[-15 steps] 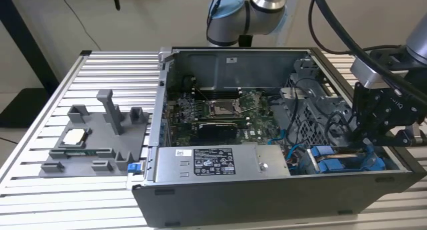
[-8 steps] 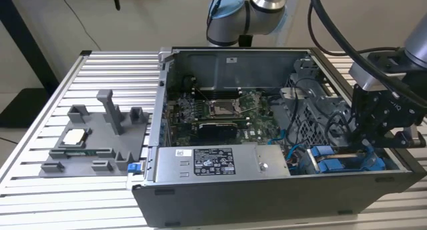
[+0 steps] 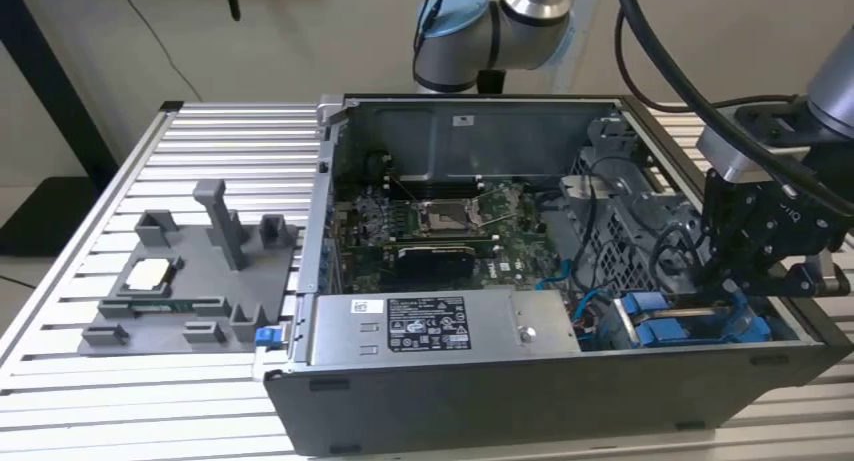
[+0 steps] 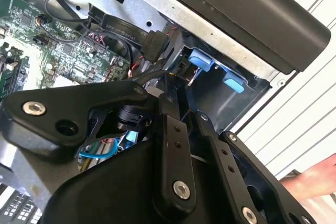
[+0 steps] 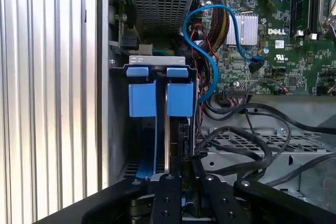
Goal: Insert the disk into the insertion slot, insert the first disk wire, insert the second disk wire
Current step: 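Insert the first disk wire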
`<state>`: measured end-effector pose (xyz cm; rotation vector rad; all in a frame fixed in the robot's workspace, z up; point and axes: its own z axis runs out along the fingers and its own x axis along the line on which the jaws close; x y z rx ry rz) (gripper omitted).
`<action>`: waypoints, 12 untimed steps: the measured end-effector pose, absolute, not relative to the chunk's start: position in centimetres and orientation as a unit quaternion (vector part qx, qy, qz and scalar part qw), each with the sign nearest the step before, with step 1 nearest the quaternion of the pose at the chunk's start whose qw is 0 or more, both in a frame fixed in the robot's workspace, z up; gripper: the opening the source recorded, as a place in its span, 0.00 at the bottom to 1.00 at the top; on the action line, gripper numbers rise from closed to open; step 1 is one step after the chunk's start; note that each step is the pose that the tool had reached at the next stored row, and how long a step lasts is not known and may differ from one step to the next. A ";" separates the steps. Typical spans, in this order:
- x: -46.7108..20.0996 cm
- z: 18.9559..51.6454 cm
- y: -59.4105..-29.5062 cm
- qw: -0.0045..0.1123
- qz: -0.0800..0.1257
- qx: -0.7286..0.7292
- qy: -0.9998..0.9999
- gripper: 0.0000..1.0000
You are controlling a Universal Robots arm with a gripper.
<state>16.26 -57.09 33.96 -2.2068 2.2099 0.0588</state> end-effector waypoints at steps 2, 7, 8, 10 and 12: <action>16.3 34.0 -57.1 0.009 0.019 -0.706 0.707 0.19; 16.3 34.0 -57.1 0.009 0.019 -0.706 0.707 0.19; 16.3 34.0 -57.1 0.009 0.019 -0.706 0.707 0.19; 16.3 34.1 -57.1 0.009 0.019 -0.706 0.707 0.19; 16.3 34.1 -57.0 0.009 0.019 -0.706 0.707 0.19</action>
